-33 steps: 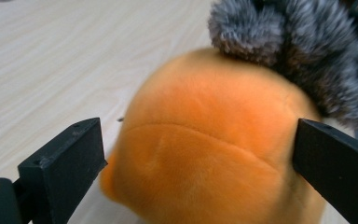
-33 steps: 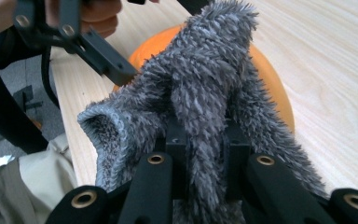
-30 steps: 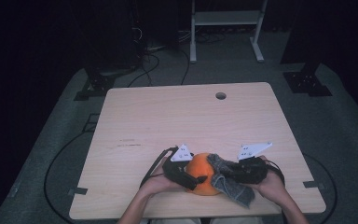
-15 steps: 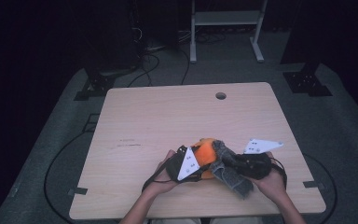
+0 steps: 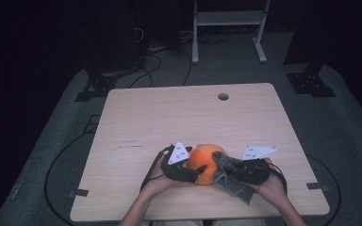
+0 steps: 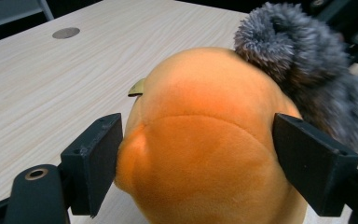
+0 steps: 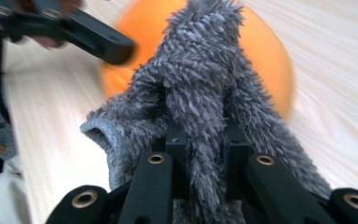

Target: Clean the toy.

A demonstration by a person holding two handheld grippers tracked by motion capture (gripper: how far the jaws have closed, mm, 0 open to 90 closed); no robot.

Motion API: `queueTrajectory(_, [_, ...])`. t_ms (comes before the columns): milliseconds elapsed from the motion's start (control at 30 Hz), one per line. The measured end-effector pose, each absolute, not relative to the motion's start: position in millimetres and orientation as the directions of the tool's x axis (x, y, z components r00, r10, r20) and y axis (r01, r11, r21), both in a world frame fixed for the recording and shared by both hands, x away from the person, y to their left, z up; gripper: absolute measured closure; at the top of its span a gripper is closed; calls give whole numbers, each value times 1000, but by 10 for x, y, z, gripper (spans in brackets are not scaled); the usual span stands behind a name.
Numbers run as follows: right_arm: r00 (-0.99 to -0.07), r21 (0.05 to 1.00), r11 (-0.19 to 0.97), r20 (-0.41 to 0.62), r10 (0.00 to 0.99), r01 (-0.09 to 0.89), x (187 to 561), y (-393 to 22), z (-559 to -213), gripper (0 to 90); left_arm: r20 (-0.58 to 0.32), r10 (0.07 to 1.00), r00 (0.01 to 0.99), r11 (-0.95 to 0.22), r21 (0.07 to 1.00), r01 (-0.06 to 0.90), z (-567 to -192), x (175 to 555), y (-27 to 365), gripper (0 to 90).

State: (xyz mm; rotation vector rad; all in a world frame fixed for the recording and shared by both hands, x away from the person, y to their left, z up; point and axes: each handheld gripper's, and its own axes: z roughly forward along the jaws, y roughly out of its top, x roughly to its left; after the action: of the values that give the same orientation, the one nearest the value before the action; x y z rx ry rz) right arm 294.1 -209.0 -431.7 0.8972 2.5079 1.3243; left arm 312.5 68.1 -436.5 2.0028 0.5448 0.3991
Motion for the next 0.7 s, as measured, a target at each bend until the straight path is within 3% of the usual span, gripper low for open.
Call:
queueTrajectory(167, [-763,764,419,144,631,491,3010,-2279,-4365,768,72,517,853,-435,880,190,-4374,3112,690,183])
queueTrajectory(300, [-790,822,325,224,571,468,2981,-2276,-4211,767,105,495,863,-458,875,156,-4374,3083,657,196])
queueTrajectory(433, [-804,824,360,179,566,437,2973,-2124,-4211,763,119,481,869,-475,868,144,-4371,3058,651,200])
queueTrajectory(700, [-741,773,367,191,644,518,3057,-2400,-4415,766,87,469,879,-449,881,153,-4388,3055,702,195])
